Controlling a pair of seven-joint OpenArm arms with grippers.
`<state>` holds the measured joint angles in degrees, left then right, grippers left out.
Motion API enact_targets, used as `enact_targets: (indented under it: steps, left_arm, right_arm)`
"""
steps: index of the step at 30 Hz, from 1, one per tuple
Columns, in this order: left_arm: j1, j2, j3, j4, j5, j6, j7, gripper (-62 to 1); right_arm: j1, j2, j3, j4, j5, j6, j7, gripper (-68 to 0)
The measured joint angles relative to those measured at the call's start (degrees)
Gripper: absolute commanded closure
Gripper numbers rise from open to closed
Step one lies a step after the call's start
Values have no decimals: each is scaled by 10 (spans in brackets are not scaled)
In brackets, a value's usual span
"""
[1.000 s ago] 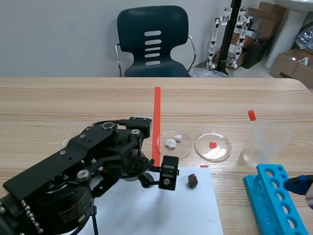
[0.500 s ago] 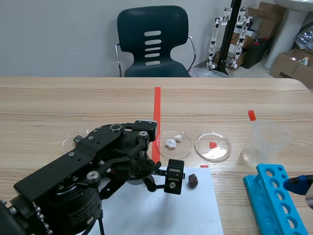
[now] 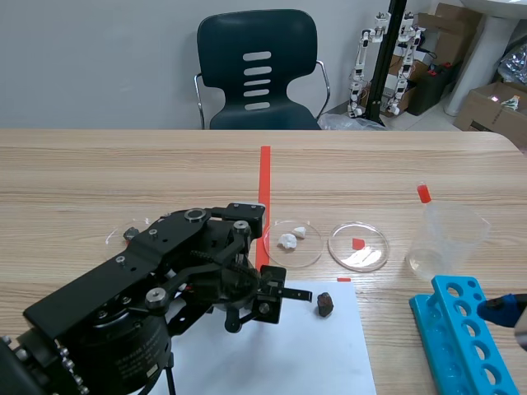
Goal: Pick up the middle mineral with the left hand
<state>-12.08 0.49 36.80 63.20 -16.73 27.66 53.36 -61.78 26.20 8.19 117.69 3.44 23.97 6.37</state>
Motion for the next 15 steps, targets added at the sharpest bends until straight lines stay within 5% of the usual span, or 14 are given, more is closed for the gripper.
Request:
enact_targets:
  steps: [5,15]
  left_arm:
    - [0,0,0,0,0,0,0,-149]
    - [25,-30,0,77,-2,0,-18,-143]
  right_arm:
    - [0,0,0,0,0,0,0,-657]
    - [0,0,0,0,0,0,0,-657]
